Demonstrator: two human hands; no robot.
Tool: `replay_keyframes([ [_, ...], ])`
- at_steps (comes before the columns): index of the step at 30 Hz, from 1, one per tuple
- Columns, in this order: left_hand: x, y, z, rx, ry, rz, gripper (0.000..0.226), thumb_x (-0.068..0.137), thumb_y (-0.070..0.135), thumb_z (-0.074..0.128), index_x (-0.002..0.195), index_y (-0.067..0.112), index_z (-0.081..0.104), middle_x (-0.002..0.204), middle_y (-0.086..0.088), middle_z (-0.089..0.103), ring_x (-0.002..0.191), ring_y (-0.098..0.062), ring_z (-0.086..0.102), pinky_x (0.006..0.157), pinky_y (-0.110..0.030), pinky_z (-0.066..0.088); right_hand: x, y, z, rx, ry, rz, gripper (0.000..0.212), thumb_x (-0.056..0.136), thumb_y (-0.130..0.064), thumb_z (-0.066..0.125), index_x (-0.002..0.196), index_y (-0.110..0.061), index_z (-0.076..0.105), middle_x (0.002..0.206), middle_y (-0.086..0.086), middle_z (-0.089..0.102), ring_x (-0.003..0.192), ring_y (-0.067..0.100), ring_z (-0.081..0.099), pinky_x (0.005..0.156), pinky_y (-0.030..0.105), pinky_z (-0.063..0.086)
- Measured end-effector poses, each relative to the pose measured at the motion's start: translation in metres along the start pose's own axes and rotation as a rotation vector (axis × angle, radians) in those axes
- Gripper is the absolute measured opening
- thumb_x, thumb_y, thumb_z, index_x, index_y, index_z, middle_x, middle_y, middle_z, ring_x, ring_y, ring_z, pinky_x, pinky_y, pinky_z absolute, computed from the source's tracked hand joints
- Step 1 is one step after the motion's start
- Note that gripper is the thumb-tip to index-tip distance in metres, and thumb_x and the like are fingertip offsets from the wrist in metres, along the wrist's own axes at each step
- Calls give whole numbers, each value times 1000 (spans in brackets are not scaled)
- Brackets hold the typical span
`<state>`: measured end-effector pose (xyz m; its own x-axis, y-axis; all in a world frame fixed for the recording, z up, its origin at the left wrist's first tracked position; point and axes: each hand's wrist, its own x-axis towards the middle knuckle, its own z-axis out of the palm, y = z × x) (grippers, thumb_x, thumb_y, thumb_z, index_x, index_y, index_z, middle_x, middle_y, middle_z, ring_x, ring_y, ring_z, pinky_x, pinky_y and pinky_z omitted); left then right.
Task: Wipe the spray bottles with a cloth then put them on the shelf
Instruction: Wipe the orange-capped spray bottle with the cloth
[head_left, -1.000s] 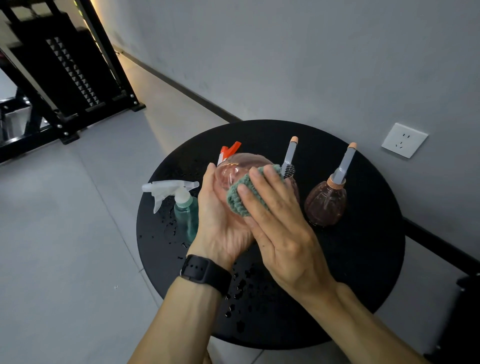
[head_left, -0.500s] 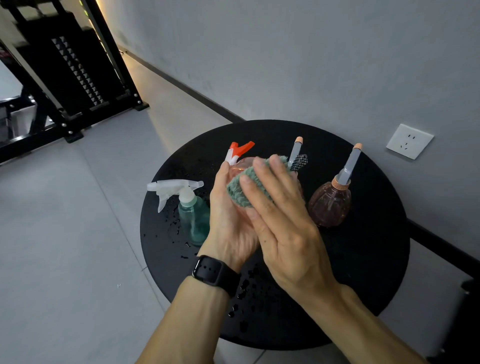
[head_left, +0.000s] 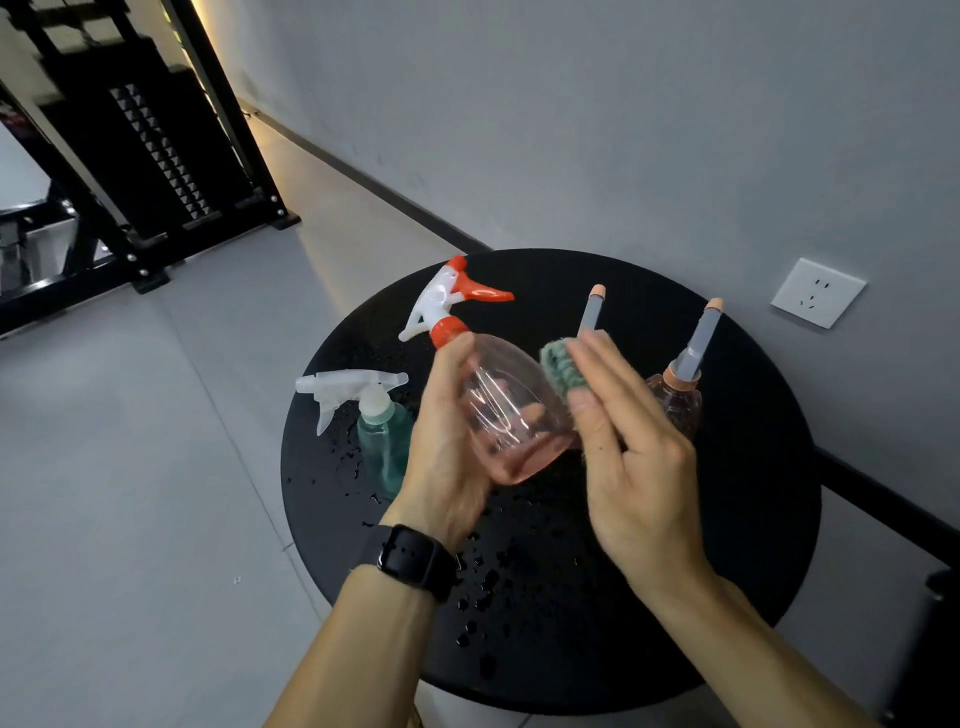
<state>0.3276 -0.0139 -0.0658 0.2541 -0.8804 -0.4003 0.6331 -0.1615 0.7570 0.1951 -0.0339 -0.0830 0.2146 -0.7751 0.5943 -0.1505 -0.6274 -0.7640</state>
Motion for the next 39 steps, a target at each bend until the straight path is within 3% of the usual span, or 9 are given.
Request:
replay_keyframes([
  [2,-6,-4,3,67,44,12,55,83,51,69,124,15,63,123,-15,70,95,-29,73,77,-55,59,7,2,-4,3,72,49,40,97,-8,53,136,-9,45,142,3,49,135,10,43,107,10,34],
  [4,-11,-8,7,219,45,72,41,84,45,69,118,21,66,116,-9,73,93,-27,75,80,-58,60,13,3,-8,-46,106,25,39,97,-5,52,136,-6,47,142,2,48,137,11,42,109,12,32],
  [7,-15,-17,11,518,65,211,20,85,39,69,105,35,69,98,7,76,91,-16,75,86,-47,59,19,2,-10,-167,77,-104,37,98,-5,53,134,3,51,144,13,47,140,23,39,114,20,30],
  [10,-18,-26,10,818,60,327,33,76,53,65,107,42,63,96,15,74,87,-4,71,82,-32,56,23,-1,-9,-256,-1,-254,36,96,-2,53,131,7,53,142,20,49,139,32,39,117,26,28],
  [13,-20,-34,8,1016,25,418,50,69,67,58,114,44,57,105,15,69,95,0,66,86,-34,56,25,-2,-8,-286,-94,-301,35,94,1,56,130,5,55,143,17,47,140,32,38,118,27,26],
  [21,-19,-33,3,951,4,472,50,70,62,68,116,44,59,109,14,70,101,-3,66,90,-35,55,24,4,-11,-266,-180,-290,38,93,5,54,131,3,56,145,15,47,143,27,33,116,40,32],
  [27,-23,-32,7,838,-93,410,45,65,57,66,109,46,62,102,18,73,91,2,69,79,-13,51,25,10,-16,-295,-137,-327,42,88,15,60,128,5,57,141,17,50,140,30,39,114,42,36],
  [34,-22,-32,7,751,-104,351,42,69,50,68,111,43,65,92,9,73,75,-3,66,74,-20,50,30,22,-28,-334,4,-261,36,91,8,58,127,7,57,140,18,51,139,30,40,111,49,38],
  [39,-20,-34,9,683,-97,341,44,65,53,68,108,41,67,91,7,74,81,-10,70,78,-31,57,29,25,-29,-356,39,-243,35,91,6,58,126,7,58,140,17,52,139,29,41,115,36,34],
])
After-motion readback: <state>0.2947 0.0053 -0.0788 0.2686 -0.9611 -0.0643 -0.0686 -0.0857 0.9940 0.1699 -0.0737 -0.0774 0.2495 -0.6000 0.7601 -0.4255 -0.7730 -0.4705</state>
